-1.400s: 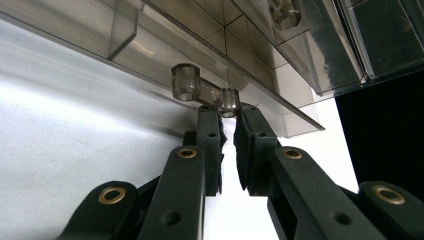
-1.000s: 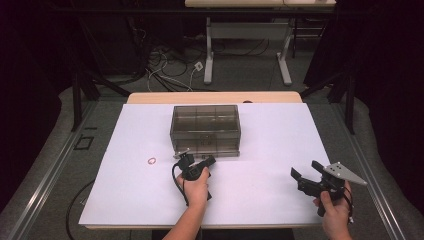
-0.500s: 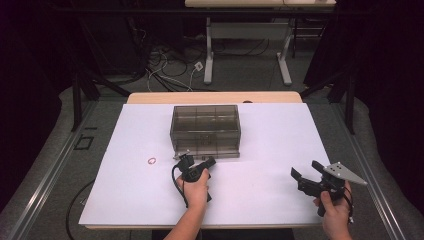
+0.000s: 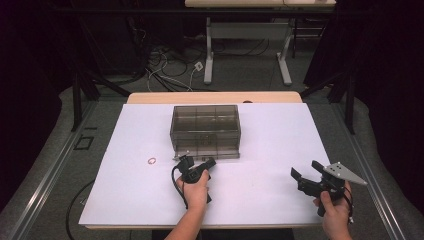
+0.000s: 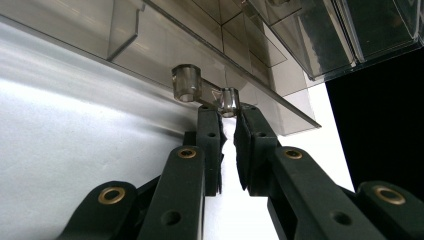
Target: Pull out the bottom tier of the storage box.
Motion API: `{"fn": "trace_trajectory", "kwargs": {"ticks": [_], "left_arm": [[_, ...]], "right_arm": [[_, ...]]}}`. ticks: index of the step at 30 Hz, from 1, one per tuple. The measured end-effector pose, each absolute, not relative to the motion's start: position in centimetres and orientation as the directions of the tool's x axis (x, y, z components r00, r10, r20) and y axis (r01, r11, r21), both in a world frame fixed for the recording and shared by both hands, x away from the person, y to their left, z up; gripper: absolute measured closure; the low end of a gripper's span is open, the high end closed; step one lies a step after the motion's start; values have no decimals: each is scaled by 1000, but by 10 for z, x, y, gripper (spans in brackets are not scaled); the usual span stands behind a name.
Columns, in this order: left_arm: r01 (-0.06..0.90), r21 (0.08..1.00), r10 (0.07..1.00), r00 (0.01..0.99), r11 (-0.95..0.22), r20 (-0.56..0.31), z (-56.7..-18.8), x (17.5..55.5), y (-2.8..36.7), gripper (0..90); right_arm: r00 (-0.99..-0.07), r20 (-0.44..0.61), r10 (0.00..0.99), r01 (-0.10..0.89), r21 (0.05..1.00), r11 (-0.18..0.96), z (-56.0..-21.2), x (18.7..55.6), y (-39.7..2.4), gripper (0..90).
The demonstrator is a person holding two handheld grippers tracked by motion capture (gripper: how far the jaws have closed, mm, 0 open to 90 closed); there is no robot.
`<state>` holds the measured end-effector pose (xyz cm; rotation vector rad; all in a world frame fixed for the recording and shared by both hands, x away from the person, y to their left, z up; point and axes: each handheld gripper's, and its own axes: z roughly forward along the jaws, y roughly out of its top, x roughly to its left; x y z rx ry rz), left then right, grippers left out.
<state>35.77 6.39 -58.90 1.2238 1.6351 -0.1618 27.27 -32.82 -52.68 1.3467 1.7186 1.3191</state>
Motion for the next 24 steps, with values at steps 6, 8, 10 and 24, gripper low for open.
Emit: {"fn": "trace_trajectory", "kwargs": {"ticks": [6, 8, 10, 24], "left_arm": [[767, 439, 628, 61, 468, -776, -589, 357, 64, 810], [767, 441, 629, 62, 466, -775, -589, 357, 64, 810], [768, 441, 630, 63, 464, -774, -589, 357, 64, 810], [771, 438, 623, 68, 463, -779, -589, 356, 65, 781]], "right_arm": [[-322, 125, 938, 369, 930, 3, -526, 272, -329, 141], [-322, 124, 938, 369, 930, 4, -526, 272, -329, 141], [-322, 125, 938, 369, 929, 3, -526, 272, -329, 141], [-320, 123, 939, 365, 931, 3, -527, 272, -329, 141]]}}
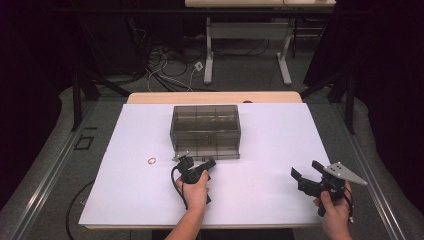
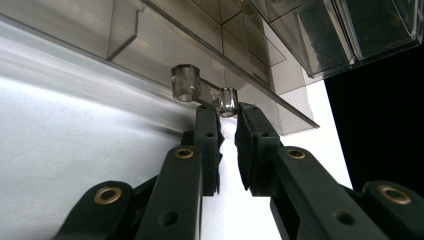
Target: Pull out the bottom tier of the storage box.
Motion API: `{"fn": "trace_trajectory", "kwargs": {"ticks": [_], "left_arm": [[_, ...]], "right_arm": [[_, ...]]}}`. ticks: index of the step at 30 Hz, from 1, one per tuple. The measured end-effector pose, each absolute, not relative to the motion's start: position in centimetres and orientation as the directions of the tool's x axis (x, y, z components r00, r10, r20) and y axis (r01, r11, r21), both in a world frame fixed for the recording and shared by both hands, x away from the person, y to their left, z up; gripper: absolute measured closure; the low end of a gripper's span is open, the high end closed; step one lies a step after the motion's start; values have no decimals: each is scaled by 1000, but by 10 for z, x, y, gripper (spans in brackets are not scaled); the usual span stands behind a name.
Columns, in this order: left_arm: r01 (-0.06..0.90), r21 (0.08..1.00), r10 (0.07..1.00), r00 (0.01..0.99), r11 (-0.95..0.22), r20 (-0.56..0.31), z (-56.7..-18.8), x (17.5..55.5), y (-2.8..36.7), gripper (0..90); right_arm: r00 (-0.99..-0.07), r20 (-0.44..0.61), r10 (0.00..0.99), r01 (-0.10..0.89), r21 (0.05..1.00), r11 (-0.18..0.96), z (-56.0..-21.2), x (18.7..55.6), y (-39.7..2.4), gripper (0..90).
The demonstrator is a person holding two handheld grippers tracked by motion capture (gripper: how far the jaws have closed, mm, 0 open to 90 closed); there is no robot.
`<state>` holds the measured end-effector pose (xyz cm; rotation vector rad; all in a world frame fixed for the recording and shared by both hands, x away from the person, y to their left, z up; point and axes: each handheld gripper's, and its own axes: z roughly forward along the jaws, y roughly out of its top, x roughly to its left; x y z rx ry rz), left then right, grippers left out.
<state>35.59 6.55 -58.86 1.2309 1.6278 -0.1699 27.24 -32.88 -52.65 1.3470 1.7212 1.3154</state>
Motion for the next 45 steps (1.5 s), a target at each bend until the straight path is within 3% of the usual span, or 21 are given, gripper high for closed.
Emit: {"fn": "trace_trajectory", "kwargs": {"ticks": [21, 45], "left_arm": [[762, 470, 627, 110, 446, -772, -581, 348, 65, 573], [762, 549, 659, 220, 344, -719, -569, 338, 63, 458]], "right_arm": [[-320, 123, 939, 365, 931, 2, -527, 272, -329, 141], [-319, 123, 940, 372, 928, 4, -526, 272, -329, 141]]}}
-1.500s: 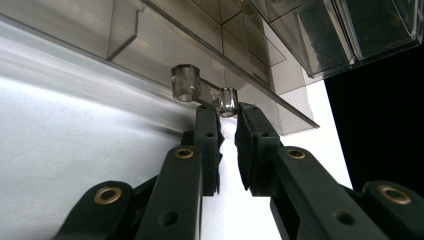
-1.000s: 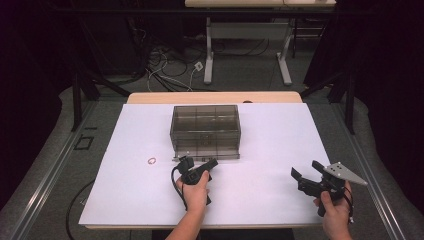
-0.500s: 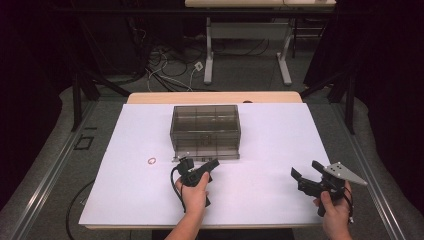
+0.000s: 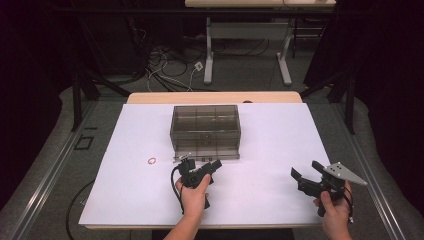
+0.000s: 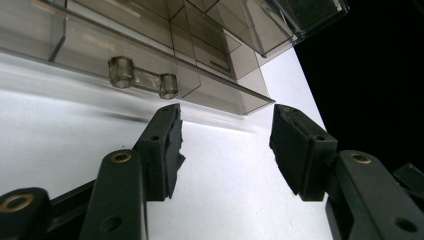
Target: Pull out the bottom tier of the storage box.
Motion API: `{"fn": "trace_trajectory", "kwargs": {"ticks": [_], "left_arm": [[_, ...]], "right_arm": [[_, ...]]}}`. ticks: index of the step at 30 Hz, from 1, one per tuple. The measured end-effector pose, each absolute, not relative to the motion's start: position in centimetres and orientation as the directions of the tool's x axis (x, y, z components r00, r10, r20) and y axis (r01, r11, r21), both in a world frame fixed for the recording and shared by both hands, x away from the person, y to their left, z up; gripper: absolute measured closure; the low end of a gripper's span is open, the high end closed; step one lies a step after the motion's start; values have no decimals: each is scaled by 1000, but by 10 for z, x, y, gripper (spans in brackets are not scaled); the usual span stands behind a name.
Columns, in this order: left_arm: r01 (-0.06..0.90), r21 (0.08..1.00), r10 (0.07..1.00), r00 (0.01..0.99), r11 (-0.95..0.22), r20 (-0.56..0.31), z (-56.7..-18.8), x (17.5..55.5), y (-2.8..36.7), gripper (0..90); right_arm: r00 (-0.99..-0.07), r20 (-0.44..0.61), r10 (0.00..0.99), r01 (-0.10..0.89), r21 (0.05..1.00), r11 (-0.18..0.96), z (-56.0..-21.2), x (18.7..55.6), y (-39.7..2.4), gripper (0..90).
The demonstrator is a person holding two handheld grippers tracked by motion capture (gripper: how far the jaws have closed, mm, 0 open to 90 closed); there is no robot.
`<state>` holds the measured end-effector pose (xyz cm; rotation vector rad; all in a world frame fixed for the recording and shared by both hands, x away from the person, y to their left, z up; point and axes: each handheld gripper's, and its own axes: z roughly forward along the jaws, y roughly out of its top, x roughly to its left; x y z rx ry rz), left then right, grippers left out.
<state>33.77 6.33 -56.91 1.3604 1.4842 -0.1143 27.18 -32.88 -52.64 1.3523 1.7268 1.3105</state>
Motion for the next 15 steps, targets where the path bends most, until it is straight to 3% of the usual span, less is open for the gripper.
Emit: {"fn": "trace_trajectory", "kwargs": {"ticks": [15], "left_arm": [[728, 607, 673, 278, 317, -685, -558, 338, 61, 360]], "right_arm": [[-317, 128, 940, 374, 928, 0, -526, 272, -328, 141]]}}
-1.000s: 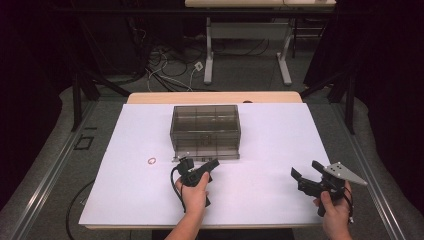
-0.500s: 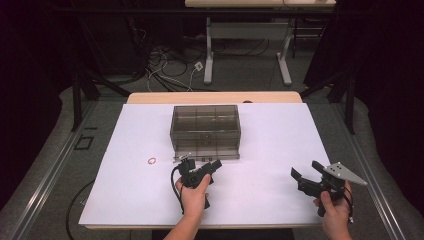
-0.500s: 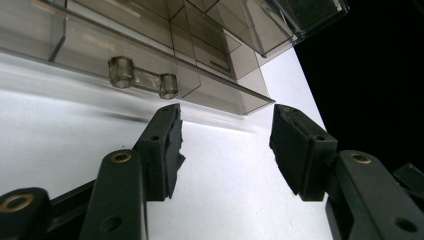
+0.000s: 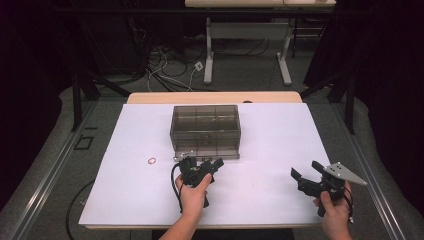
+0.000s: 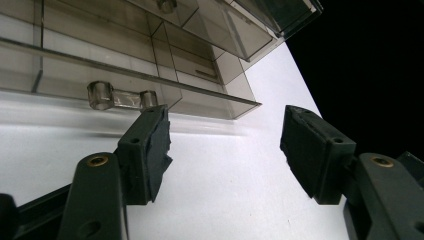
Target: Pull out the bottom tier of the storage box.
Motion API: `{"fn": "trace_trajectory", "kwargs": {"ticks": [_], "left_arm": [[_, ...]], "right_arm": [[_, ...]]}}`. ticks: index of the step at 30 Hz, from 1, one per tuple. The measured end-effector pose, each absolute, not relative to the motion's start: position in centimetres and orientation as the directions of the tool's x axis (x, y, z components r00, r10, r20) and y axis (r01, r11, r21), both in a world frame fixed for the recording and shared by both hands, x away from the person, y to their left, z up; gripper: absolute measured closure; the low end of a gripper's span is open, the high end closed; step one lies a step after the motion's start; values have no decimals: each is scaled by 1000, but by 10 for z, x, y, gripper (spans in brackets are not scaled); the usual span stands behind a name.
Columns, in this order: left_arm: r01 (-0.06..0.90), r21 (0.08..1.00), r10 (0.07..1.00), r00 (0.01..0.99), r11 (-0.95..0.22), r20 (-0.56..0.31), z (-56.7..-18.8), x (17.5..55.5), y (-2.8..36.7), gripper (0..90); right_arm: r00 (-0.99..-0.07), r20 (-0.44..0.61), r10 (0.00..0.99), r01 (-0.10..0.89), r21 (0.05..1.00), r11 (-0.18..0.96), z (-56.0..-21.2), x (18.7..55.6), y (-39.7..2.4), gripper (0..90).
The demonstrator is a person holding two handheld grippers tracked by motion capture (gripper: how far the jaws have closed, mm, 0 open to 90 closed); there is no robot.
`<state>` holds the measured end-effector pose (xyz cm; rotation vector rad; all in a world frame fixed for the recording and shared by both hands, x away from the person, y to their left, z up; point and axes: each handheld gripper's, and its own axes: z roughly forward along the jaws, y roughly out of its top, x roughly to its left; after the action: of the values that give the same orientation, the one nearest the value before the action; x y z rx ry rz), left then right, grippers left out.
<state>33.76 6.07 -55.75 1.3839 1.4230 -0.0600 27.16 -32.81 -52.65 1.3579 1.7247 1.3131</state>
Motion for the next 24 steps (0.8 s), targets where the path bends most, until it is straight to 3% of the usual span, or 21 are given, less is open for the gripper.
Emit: {"fn": "trace_trajectory", "kwargs": {"ticks": [16, 24], "left_arm": [[733, 637, 690, 333, 239, -642, -546, 339, 67, 297], [727, 672, 738, 373, 144, -562, -543, 337, 68, 292]], "right_arm": [[-325, 118, 938, 371, 929, 12, -526, 272, -328, 141], [-324, 114, 939, 373, 928, 16, -525, 271, -328, 141]]}}
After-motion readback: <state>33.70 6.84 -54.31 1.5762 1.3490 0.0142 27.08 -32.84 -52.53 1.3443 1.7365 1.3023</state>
